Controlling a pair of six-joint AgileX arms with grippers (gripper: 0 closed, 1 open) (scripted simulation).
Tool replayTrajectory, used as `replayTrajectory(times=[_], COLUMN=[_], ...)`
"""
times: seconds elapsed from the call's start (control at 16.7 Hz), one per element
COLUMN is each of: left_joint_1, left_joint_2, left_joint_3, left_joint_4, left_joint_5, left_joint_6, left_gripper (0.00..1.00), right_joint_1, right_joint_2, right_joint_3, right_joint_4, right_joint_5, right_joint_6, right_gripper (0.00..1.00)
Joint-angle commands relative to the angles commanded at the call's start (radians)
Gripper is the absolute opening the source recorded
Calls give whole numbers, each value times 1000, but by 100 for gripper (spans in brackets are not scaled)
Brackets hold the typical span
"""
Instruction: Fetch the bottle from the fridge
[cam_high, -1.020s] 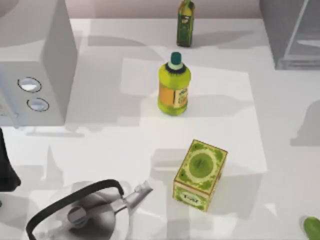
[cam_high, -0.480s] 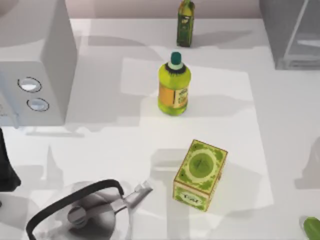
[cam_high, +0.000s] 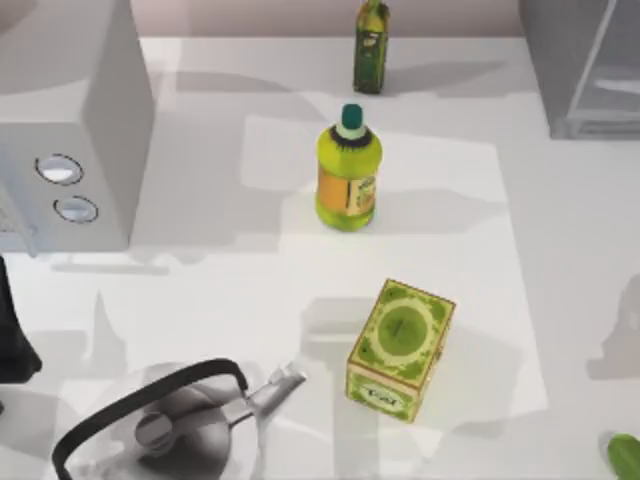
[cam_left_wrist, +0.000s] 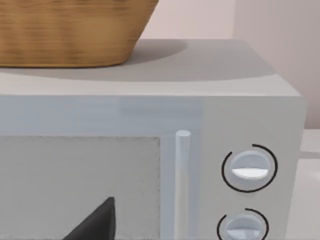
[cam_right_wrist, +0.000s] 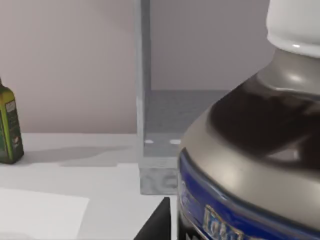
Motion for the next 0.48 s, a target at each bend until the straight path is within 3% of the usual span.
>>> replayTrajectory(times=[0.24, 0.48], left_joint_1=[0, 0], left_joint_2=[0, 0], left_joint_3=[0, 0], left_joint_4=[0, 0], left_joint_5=[0, 0], left_joint_6=[0, 0], left_gripper=[100, 100], right_joint_1=[137, 360], right_joint_2=[95, 297], right_joint_3=[30, 38], right_joint_4=[143, 402], right_joint_5=[78, 232], right_joint_6=[6, 17], right_gripper=[0, 0])
